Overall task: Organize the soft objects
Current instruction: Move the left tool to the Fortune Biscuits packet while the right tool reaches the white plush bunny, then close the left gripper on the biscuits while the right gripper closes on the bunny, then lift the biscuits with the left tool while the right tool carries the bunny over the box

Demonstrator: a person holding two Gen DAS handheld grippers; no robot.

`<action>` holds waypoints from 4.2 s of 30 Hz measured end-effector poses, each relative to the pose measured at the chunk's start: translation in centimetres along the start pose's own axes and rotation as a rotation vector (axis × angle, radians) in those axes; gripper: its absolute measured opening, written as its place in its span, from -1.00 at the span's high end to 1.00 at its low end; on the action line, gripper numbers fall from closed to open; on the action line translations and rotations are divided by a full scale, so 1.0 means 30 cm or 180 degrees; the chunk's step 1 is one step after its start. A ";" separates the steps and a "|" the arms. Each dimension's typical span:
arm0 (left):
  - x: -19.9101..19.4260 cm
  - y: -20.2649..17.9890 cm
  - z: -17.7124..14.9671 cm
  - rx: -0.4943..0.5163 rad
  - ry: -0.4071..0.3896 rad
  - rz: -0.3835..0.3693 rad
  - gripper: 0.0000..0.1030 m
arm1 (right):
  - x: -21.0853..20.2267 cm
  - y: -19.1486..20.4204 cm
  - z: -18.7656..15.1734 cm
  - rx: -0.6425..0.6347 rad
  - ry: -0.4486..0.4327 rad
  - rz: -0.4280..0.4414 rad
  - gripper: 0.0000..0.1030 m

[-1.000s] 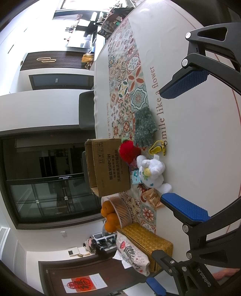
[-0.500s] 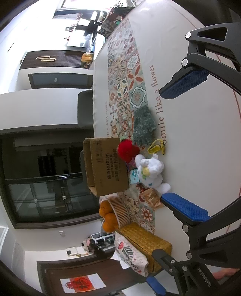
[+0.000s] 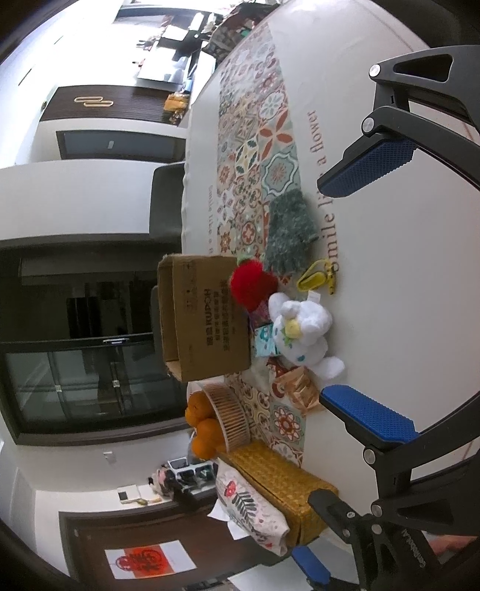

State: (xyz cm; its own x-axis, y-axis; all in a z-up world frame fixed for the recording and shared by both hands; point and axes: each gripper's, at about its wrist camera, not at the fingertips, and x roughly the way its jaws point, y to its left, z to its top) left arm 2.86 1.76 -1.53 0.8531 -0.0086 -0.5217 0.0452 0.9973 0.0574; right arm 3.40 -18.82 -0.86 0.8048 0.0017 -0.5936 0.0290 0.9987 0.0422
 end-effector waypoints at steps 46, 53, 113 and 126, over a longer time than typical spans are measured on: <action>0.776 -0.017 -0.006 0.1013 0.1127 -0.1200 -0.81 | 0.665 0.118 0.023 -0.0058 0.1026 0.0256 -0.97; 0.832 -0.039 -0.024 0.0998 0.1250 -0.1293 -0.48 | 0.690 0.129 0.024 -0.0165 0.1053 0.0251 -0.97; 0.463 -0.077 0.453 0.0260 0.0264 -0.0905 0.09 | 0.341 -0.017 0.438 0.0115 -0.0182 0.0485 -0.29; 0.475 -0.090 0.585 0.0317 0.0246 -0.0902 0.09 | 0.325 -0.033 0.572 0.0133 -0.0178 0.0477 -0.30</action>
State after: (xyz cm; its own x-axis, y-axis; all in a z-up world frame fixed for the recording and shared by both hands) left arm 24.01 -2.33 5.83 0.7574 -0.2759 -0.5917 0.3295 0.9440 -0.0185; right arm 21.38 -20.68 7.10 0.8336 0.1465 -0.5326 -0.0701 0.9844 0.1611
